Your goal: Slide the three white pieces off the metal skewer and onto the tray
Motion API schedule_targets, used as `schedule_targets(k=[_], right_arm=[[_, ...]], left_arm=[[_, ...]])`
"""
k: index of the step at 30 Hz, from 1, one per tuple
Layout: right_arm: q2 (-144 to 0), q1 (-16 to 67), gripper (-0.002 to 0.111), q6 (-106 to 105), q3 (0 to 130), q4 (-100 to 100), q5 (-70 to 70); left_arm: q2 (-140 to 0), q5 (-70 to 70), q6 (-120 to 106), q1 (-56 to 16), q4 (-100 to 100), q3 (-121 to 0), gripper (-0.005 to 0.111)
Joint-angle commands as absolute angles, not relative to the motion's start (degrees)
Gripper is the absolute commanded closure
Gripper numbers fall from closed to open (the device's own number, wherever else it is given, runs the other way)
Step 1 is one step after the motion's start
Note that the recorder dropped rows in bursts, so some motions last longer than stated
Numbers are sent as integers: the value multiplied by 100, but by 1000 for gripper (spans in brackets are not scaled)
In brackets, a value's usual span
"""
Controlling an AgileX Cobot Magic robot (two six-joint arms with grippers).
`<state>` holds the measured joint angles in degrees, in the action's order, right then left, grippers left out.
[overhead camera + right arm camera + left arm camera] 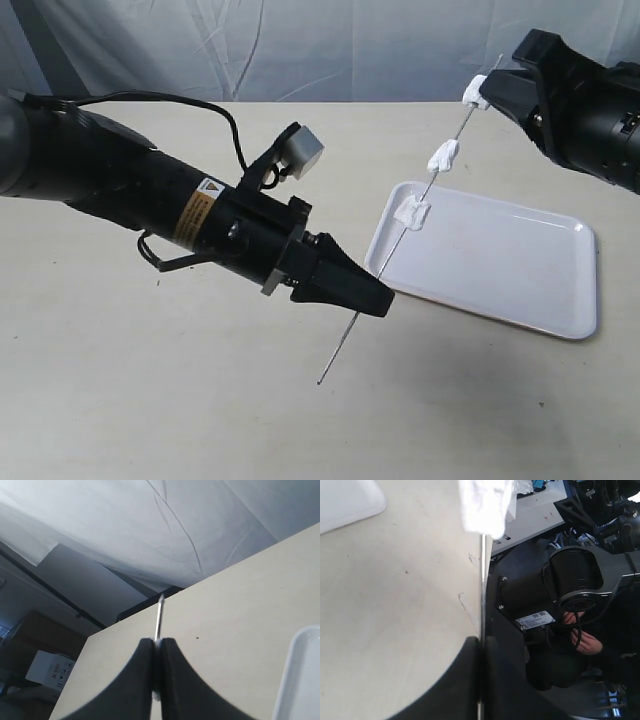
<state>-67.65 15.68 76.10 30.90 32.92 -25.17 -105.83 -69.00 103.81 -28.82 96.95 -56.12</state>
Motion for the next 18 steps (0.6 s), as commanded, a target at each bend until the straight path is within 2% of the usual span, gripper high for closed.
schedule_targets(k=[1,6,10,18], right_arm=[[-6756,1530,109,7526,3125,3165,-2531],[-6756,1542,107,7584,3125,3254,-2542],[-6756,1542,88,7709,3125,3298,-2542],[-6756,1542,87,8321,3125,3906,-2581]], left_arm=[[-10568,-6996,10332,-2914,9995,-5586,107],[-10568,-6996,10332,-2914,9995,-5586,107],[-10568,-6996,10332,-2914,9995,-5586,107],[-10568,-6996,10307,-2914,9995,-5586,107]])
